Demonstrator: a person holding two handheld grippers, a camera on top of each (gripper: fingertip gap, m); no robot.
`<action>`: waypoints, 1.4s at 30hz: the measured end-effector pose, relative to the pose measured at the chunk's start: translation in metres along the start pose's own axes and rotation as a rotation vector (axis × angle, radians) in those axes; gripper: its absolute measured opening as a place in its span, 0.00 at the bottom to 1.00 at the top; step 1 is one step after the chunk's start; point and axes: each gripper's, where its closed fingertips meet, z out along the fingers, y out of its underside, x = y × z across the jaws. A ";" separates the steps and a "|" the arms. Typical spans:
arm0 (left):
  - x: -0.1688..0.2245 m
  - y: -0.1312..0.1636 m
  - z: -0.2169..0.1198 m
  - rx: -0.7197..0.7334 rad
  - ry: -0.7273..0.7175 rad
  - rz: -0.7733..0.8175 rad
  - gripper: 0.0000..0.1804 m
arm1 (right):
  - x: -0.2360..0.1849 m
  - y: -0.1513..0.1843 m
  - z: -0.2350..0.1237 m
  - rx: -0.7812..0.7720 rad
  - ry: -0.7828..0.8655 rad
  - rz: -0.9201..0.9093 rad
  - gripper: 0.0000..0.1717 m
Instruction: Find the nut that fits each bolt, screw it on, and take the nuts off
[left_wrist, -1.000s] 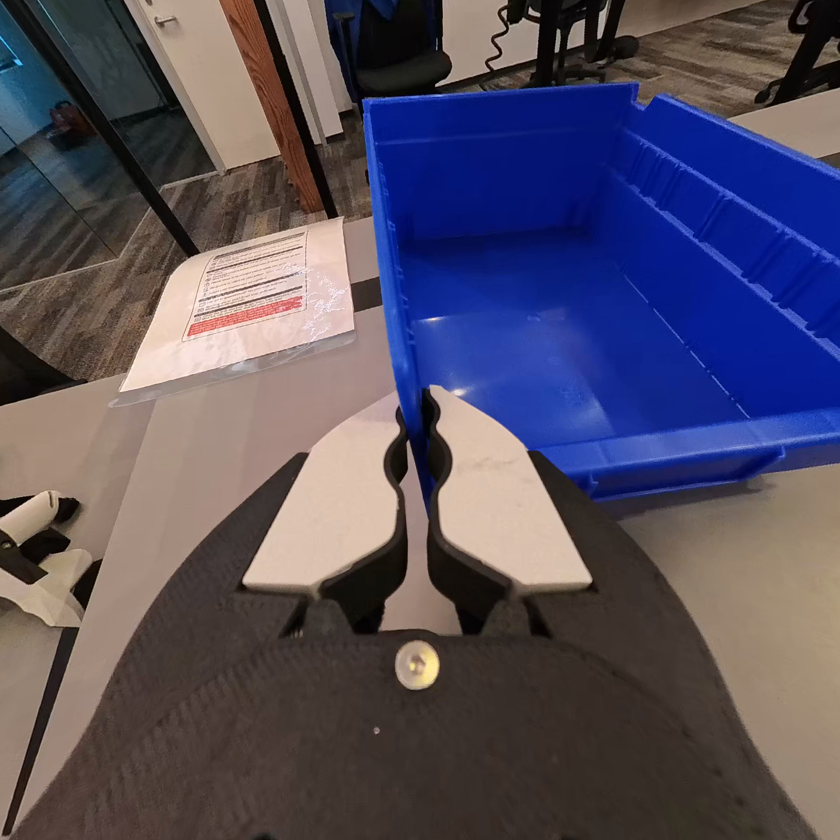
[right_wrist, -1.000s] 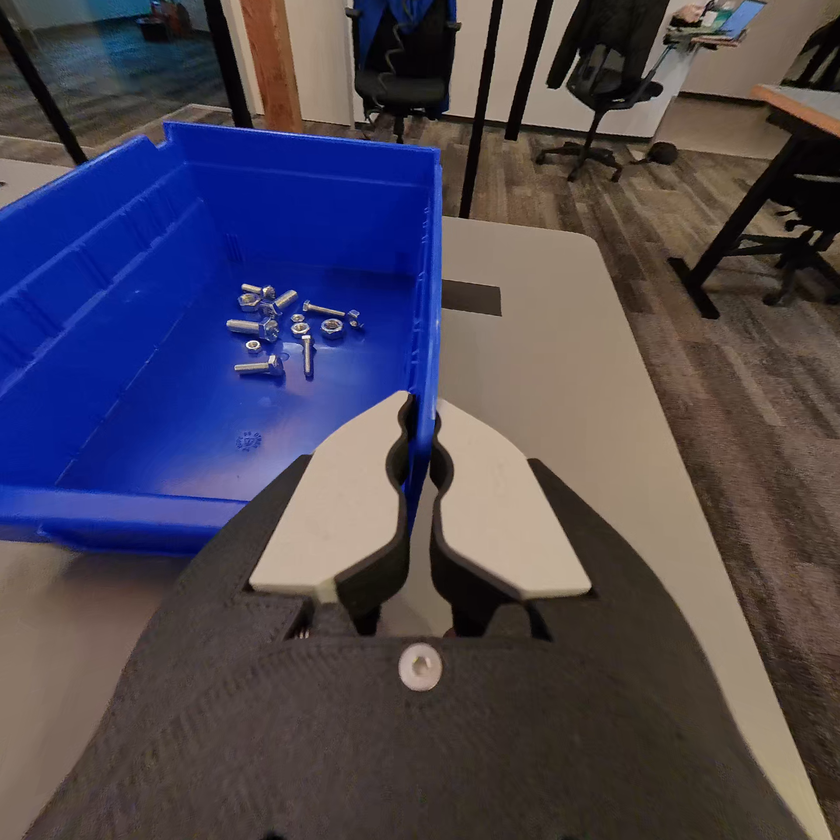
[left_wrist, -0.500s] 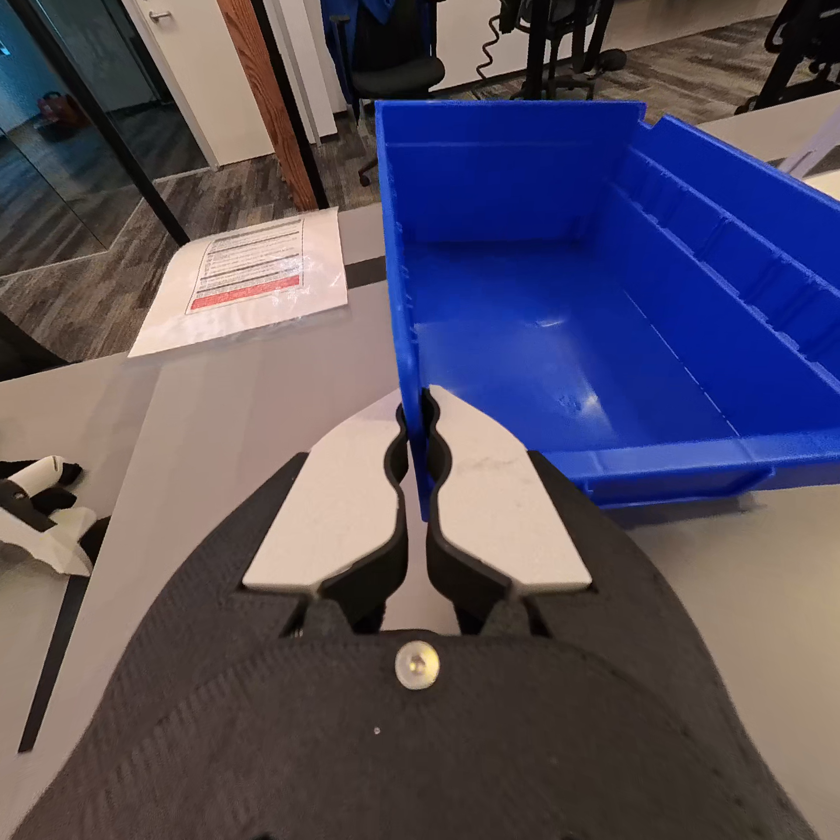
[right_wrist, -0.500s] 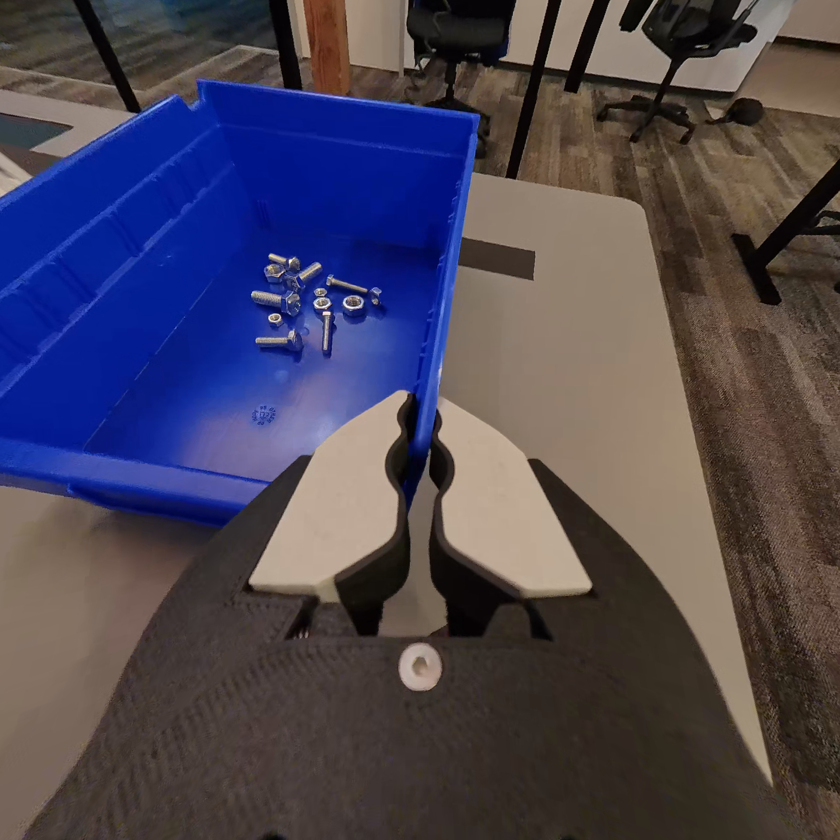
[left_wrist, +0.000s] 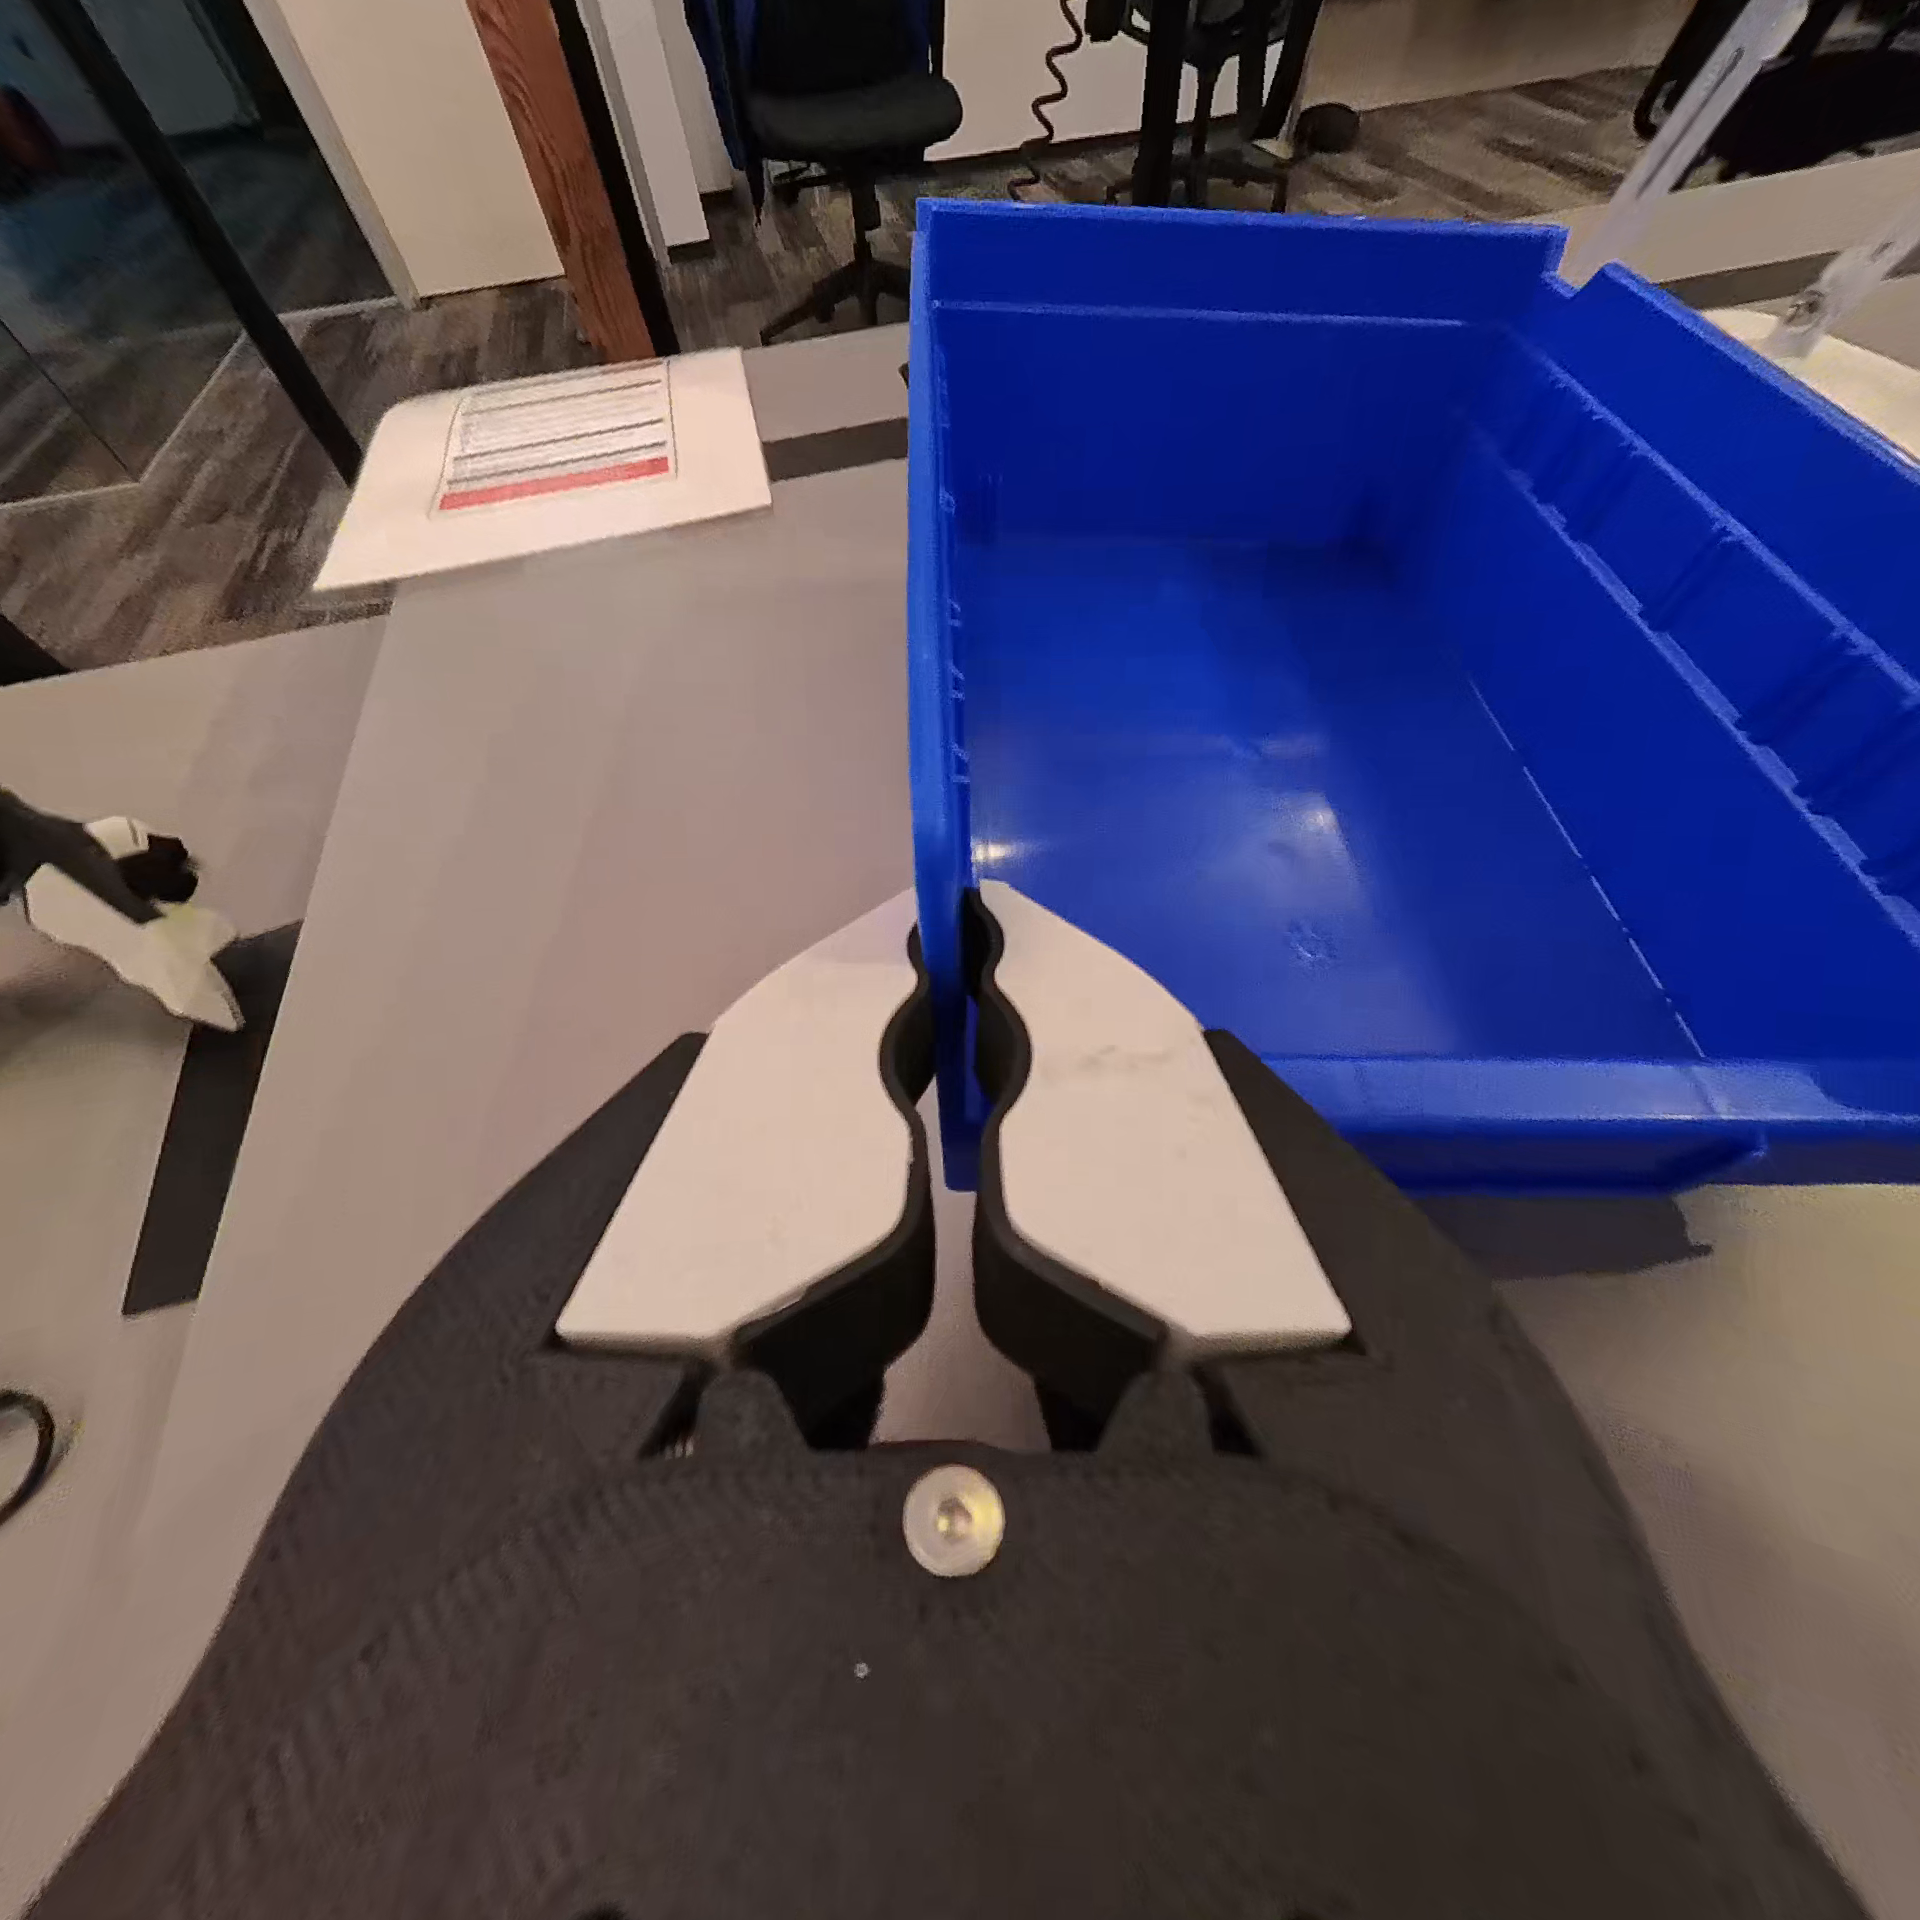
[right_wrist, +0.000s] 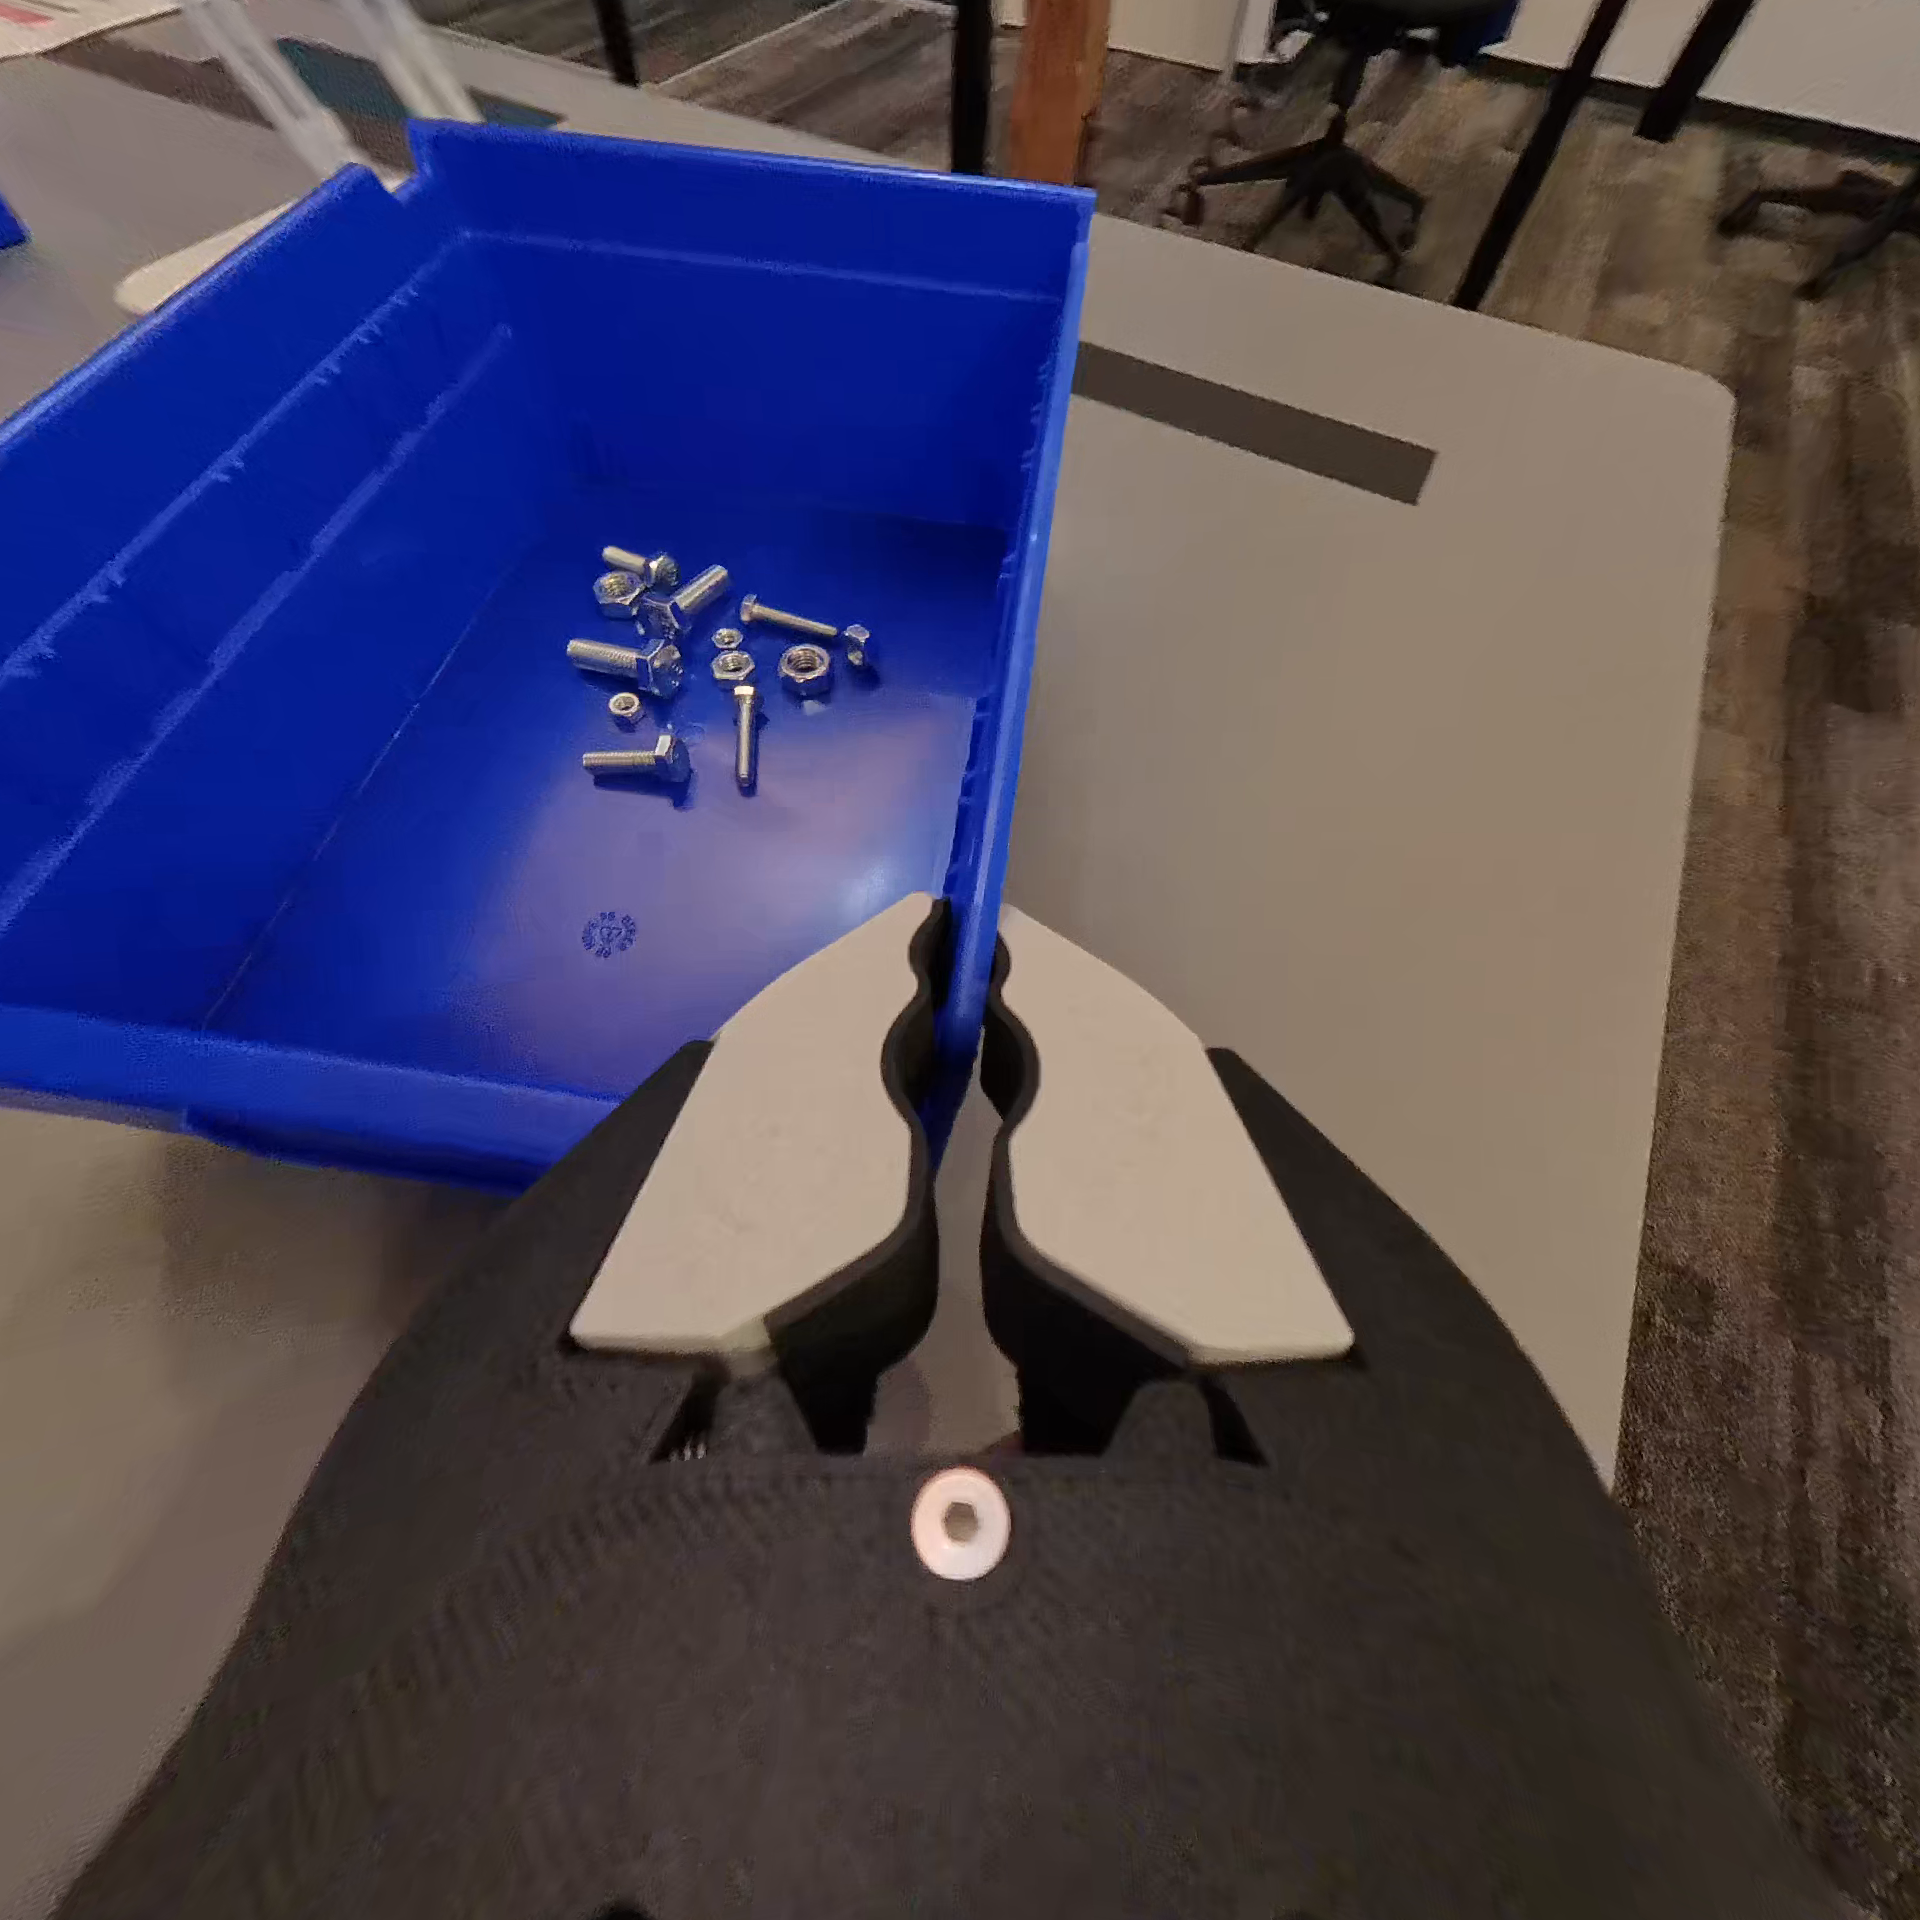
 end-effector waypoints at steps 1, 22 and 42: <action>0.001 0.005 -0.009 -0.003 0.002 0.001 0.01 | -0.004 0.002 -0.005 -0.002 -0.022 -0.015 0.02; -0.018 0.081 -0.169 -0.077 0.114 0.004 0.01 | -0.178 -0.034 0.047 0.008 -0.543 -0.186 0.02; -0.055 0.119 -0.232 -0.077 0.043 -0.075 0.01 | -0.378 -0.125 0.202 -0.037 -0.664 -0.228 0.04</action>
